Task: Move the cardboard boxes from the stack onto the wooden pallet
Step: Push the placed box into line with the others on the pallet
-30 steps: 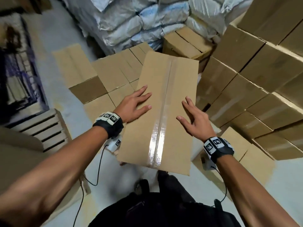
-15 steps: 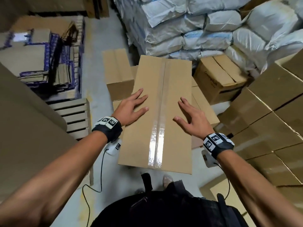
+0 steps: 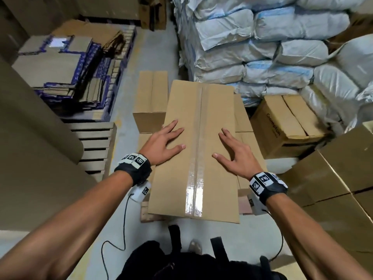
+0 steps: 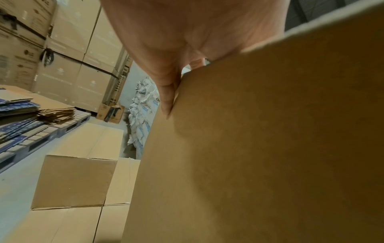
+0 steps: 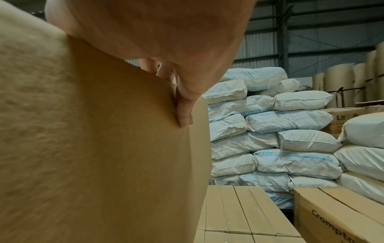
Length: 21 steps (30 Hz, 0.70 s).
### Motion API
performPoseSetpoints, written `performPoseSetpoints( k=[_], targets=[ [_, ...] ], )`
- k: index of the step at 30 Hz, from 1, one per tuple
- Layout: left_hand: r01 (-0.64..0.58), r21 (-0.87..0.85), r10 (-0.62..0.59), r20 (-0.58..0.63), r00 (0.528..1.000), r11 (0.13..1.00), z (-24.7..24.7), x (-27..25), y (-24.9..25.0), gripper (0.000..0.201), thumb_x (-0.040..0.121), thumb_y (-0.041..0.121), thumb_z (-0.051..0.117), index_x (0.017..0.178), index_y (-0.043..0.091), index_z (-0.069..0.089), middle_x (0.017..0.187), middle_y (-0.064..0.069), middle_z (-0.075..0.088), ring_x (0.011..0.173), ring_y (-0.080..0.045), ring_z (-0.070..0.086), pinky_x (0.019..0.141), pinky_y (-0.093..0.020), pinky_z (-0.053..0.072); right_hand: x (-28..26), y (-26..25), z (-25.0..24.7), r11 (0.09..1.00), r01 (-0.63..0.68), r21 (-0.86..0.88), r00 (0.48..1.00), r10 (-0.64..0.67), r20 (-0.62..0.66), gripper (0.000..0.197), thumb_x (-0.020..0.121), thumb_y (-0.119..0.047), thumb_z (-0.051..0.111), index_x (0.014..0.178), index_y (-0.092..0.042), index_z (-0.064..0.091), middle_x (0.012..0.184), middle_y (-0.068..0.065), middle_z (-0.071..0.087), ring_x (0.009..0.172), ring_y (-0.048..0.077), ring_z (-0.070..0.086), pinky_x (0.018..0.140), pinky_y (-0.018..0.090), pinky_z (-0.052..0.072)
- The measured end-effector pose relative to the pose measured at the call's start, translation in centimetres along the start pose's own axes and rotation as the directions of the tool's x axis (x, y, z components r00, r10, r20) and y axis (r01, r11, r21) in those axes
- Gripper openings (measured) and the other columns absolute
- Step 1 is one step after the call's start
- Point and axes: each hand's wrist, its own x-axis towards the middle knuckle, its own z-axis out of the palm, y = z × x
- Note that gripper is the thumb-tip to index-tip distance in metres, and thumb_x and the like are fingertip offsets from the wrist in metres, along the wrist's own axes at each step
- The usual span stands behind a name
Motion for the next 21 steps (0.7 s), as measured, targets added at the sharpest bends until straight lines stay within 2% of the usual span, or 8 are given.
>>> performPoseSetpoints(
  k=[3, 6, 10, 13, 16, 19, 21],
  targets=[
    [0.039, 0.001, -0.039, -0.015, 0.999, 0.999, 1.3, 1.9, 0.8, 0.069, 0.093, 0.06, 0.069, 0.154, 0.033, 0.05, 0.172, 0.014, 0.021, 0.155, -0.013, 0.031, 0.129, -0.041, 0.025, 2.0, 2.6, -1.1, 1.0, 0.005, -0.012, 0.999, -0.004, 0.054, 0.086, 0.091, -0.063, 0.07, 0.161, -0.021, 0.041, 0.171, -0.014, 0.025, 0.155, -0.001, 0.026, 0.125, 0.018, 0.017],
    [0.061, 0.003, -0.061, -0.017, 0.998, 0.998, 2.3, 3.9, 0.8, 0.074, 0.091, 0.061, 0.072, 0.154, 0.031, 0.05, 0.172, 0.011, 0.021, 0.154, -0.008, 0.03, 0.129, -0.04, 0.024, 4.2, 4.7, -1.5, 1.0, -0.002, 0.006, 0.996, 0.002, 0.088, 0.09, 0.088, -0.066, 0.072, 0.161, -0.023, 0.041, 0.171, -0.017, 0.024, 0.154, -0.002, 0.025, 0.121, 0.01, 0.012],
    [0.093, 0.015, -0.094, 0.004, 0.996, 0.996, 3.3, 7.0, -0.7, 0.079, 0.088, 0.066, 0.073, 0.156, 0.035, 0.047, 0.172, 0.015, 0.017, 0.155, -0.011, 0.029, 0.129, -0.038, 0.024, 7.5, 6.8, -1.4, 1.0, -0.015, 0.012, 0.992, 0.013, 0.128, 0.095, 0.085, -0.069, 0.074, 0.162, -0.024, 0.039, 0.171, -0.017, 0.022, 0.154, -0.002, 0.024, 0.121, 0.011, 0.011],
    [0.092, 0.004, -0.092, 0.013, 0.996, 0.996, 3.6, 9.6, -2.3, 0.08, 0.087, 0.066, 0.073, 0.156, 0.033, 0.047, 0.172, 0.015, 0.018, 0.154, -0.007, 0.029, 0.127, -0.028, 0.022, 10.2, 8.0, -1.2, 1.0, -0.023, 0.012, 0.99, 0.021, 0.139, 0.096, 0.084, -0.066, 0.077, 0.162, -0.022, 0.04, 0.171, -0.014, 0.024, 0.153, -0.002, 0.024, 0.116, 0.002, 0.006],
    [0.094, -0.006, -0.094, 0.019, 0.995, 0.996, 3.6, 12.1, -4.0, 0.081, 0.088, 0.065, 0.073, 0.156, 0.032, 0.047, 0.172, 0.014, 0.017, 0.154, -0.003, 0.026, 0.122, -0.017, 0.016, 12.9, 8.9, -0.7, 0.999, -0.035, 0.016, 0.989, 0.032, 0.142, 0.097, 0.083, -0.066, 0.077, 0.161, -0.021, 0.04, 0.171, -0.012, 0.025, 0.154, -0.002, 0.023, 0.116, 0.002, 0.006],
    [0.098, -0.021, -0.097, 0.031, 0.995, 0.995, 3.6, 14.5, -6.0, 0.081, 0.088, 0.065, 0.073, 0.156, 0.031, 0.047, 0.172, 0.014, 0.017, 0.155, -0.002, 0.024, 0.123, -0.018, 0.016, 15.7, 9.7, -0.2, 0.999, -0.045, 0.0, 0.988, 0.044, 0.149, 0.098, 0.083, -0.066, 0.078, 0.162, -0.021, 0.039, 0.171, -0.013, 0.025, 0.154, -0.002, 0.022, 0.114, 0.0, 0.004],
    [0.1, -0.039, -0.099, 0.028, 0.995, 0.994, 3.5, 15.9, -7.1, 0.081, 0.088, 0.064, 0.073, 0.156, 0.03, 0.047, 0.172, 0.013, 0.018, 0.155, -0.002, 0.024, 0.127, -0.025, 0.019, 17.3, 10.3, 0.1, 0.999, -0.043, 0.0, 0.988, 0.042, 0.152, 0.098, 0.083, -0.067, 0.077, 0.162, -0.022, 0.039, 0.171, -0.014, 0.025, 0.155, -0.001, 0.023, 0.115, 0.001, 0.005]
  ],
)
